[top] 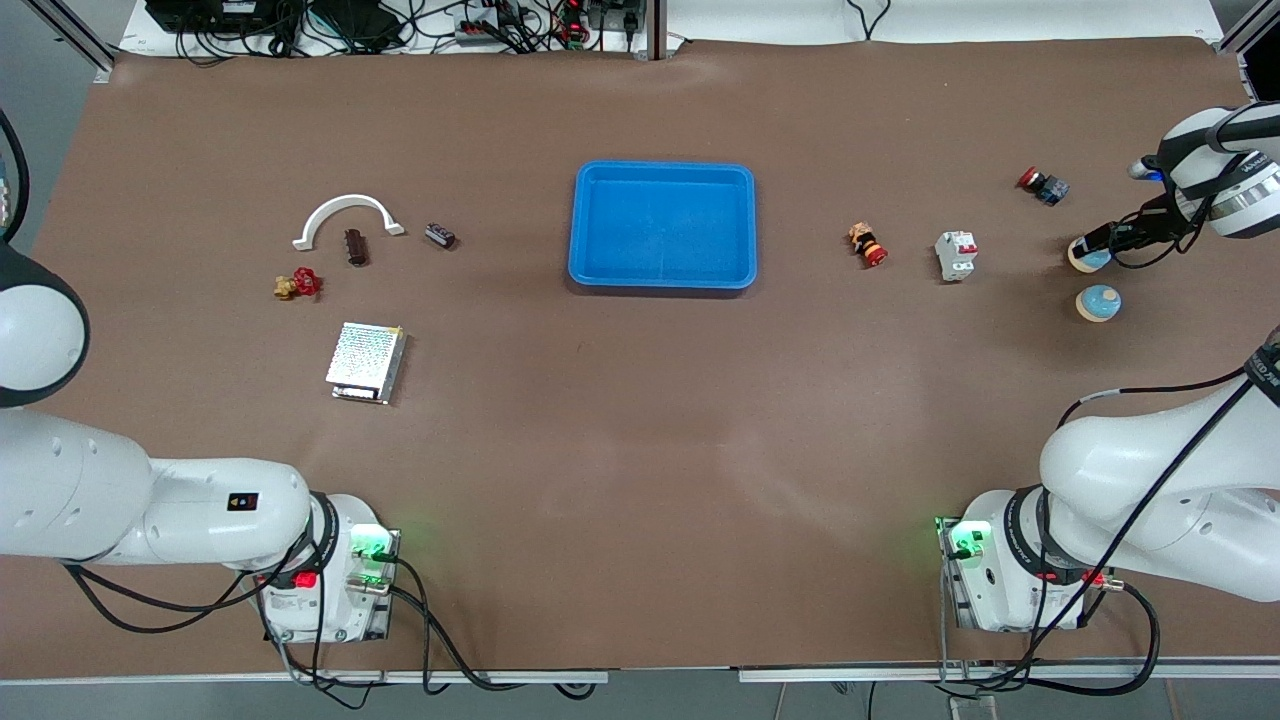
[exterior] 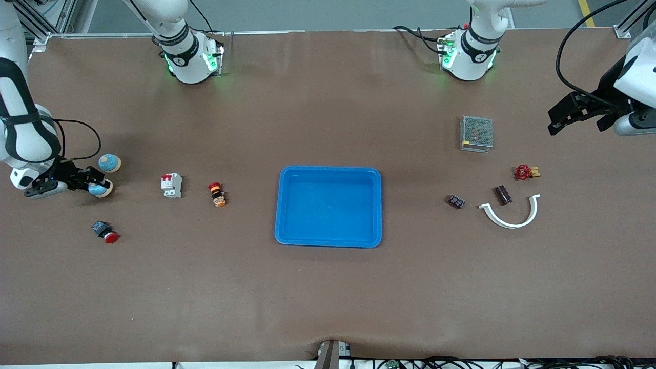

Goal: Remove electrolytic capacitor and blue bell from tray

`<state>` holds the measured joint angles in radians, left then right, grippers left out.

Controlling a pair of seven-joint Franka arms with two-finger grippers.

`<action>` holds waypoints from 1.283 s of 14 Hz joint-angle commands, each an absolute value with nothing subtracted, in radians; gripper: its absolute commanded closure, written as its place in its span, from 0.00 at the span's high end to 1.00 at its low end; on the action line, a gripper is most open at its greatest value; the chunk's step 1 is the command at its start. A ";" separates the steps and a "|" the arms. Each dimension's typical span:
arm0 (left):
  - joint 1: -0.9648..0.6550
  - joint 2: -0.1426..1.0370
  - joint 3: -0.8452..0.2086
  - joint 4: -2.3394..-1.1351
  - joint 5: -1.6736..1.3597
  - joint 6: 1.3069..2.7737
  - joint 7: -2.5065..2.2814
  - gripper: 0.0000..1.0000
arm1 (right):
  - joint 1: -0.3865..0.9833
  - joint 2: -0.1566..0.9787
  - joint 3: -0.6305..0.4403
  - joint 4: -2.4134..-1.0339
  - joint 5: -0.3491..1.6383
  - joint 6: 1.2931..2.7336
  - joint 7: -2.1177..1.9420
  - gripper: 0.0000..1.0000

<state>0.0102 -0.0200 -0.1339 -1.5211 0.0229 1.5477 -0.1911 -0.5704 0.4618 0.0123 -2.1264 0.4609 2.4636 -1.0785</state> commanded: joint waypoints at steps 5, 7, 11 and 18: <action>0.011 -0.014 -0.126 -1.520 0.006 1.568 -0.170 1.00 | -0.574 0.469 0.015 -2.103 0.331 2.451 -0.948 0.00; 0.011 -0.014 -0.126 -1.520 0.008 1.568 -0.172 1.00 | -0.574 0.471 0.015 -2.103 0.331 2.451 -0.948 0.00; 0.011 -0.012 -0.123 -1.520 0.009 1.568 -0.170 1.00 | -0.572 0.514 0.017 -2.071 0.331 2.451 -0.946 0.00; 0.006 0.017 -0.126 -1.520 0.023 1.578 -0.173 1.00 | -0.574 0.522 0.017 -2.065 0.333 2.447 -0.940 0.94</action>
<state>0.0093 0.0141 -0.1305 -1.5225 0.0229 1.5688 -0.1911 -0.5700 0.4943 0.0135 -2.0905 0.3507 2.4506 -0.9631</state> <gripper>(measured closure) 0.000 0.357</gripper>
